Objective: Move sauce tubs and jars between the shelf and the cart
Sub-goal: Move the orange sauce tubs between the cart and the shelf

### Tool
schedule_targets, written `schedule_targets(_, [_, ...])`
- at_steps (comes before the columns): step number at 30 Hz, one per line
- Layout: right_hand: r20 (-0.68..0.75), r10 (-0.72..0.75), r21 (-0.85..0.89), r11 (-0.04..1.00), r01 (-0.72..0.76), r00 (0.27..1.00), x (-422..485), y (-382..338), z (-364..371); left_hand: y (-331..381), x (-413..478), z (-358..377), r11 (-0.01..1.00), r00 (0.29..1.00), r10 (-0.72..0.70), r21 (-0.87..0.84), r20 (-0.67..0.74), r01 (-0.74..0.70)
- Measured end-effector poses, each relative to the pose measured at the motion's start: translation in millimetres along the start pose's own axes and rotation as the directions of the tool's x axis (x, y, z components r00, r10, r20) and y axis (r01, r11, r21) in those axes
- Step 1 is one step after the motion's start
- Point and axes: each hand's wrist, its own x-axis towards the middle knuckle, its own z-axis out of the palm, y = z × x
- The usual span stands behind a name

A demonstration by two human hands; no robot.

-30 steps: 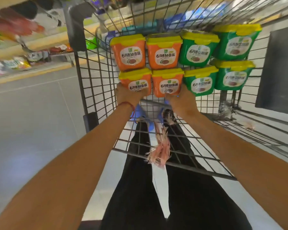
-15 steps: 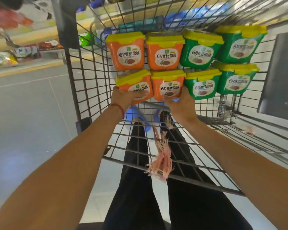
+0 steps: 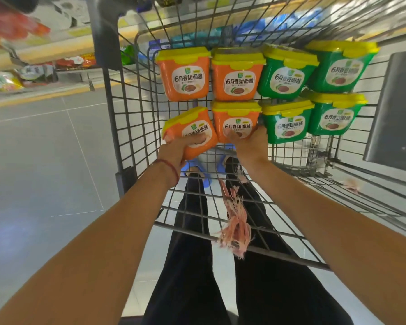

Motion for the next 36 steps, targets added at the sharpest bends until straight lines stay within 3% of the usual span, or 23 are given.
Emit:
schedule_targets(2, [-0.002, 0.002, -0.020, 1.000, -0.002, 1.000, 10.5, 12.4, 7.1, 3.7, -3.0, -1.0, 1.000, 1.000, 0.000, -0.021, 0.002, 0.000])
schedule_targets(5, [0.060, 0.049, 0.103, 0.993, -0.055, 0.997, -17.4, -22.4, -5.1, 9.4, -11.2, -1.8, 0.997, 0.999, -0.040, -0.062, 0.038, 0.042])
schedule_targets(13, [0.401, 0.048, 0.210, 0.967, -0.143, 0.915, 6.4, -33.5, -19.2, 12.6, -26.1, 2.7, 0.985, 0.996, -0.082, -0.147, 0.028, 0.085])
schedule_targets(22, [0.497, 0.159, 0.198, 0.936, -0.290, 0.853, -2.9, -42.7, -25.2, 14.6, -37.2, -0.6, 0.983, 0.994, -0.103, -0.155, -0.032, 0.097])
schedule_targets(29, [0.460, 0.229, 0.282, 0.879, -0.386, 0.858, -16.1, -39.2, -39.6, 21.7, -37.5, 14.1, 0.986, 0.991, -0.071, -0.157, -0.115, 0.052])
schedule_targets(36, [0.505, 0.115, 0.208, 0.946, -0.250, 0.855, -55.9, -53.7, -77.2, 32.1, -68.4, 17.8, 1.000, 0.995, -0.024, -0.016, -0.095, 0.023])
